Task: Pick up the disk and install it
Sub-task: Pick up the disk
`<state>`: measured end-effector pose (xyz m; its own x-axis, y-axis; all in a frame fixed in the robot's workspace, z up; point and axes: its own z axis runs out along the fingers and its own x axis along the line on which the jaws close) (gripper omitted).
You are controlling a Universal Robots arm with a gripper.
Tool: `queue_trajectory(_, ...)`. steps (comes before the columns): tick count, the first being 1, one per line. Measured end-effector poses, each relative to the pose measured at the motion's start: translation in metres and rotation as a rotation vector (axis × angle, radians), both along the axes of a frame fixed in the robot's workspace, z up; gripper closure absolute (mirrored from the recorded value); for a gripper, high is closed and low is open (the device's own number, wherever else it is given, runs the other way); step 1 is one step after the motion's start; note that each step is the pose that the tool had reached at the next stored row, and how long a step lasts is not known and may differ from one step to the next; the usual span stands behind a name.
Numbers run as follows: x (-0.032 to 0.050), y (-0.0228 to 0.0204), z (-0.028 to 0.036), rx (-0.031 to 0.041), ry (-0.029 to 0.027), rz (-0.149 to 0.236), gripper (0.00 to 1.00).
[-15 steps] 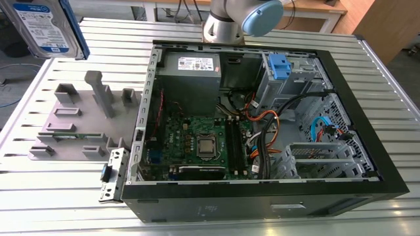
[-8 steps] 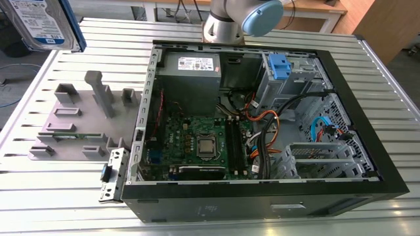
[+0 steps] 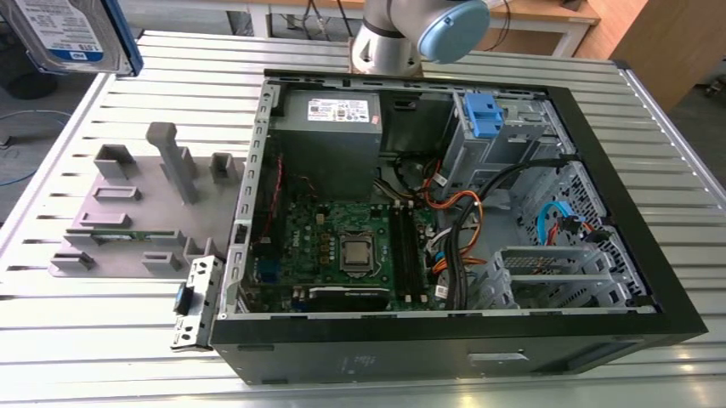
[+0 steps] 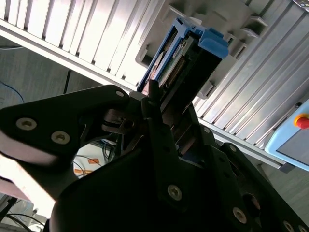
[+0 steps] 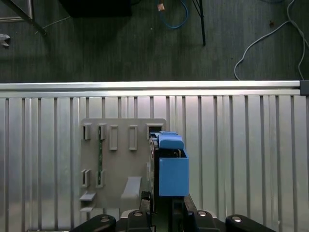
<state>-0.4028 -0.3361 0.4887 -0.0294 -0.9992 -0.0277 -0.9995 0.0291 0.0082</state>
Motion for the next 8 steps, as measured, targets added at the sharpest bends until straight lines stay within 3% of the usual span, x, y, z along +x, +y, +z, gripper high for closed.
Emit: queue_trajectory(8,0.0,0.0,0.0161,0.0,0.0,0.0,0.65)
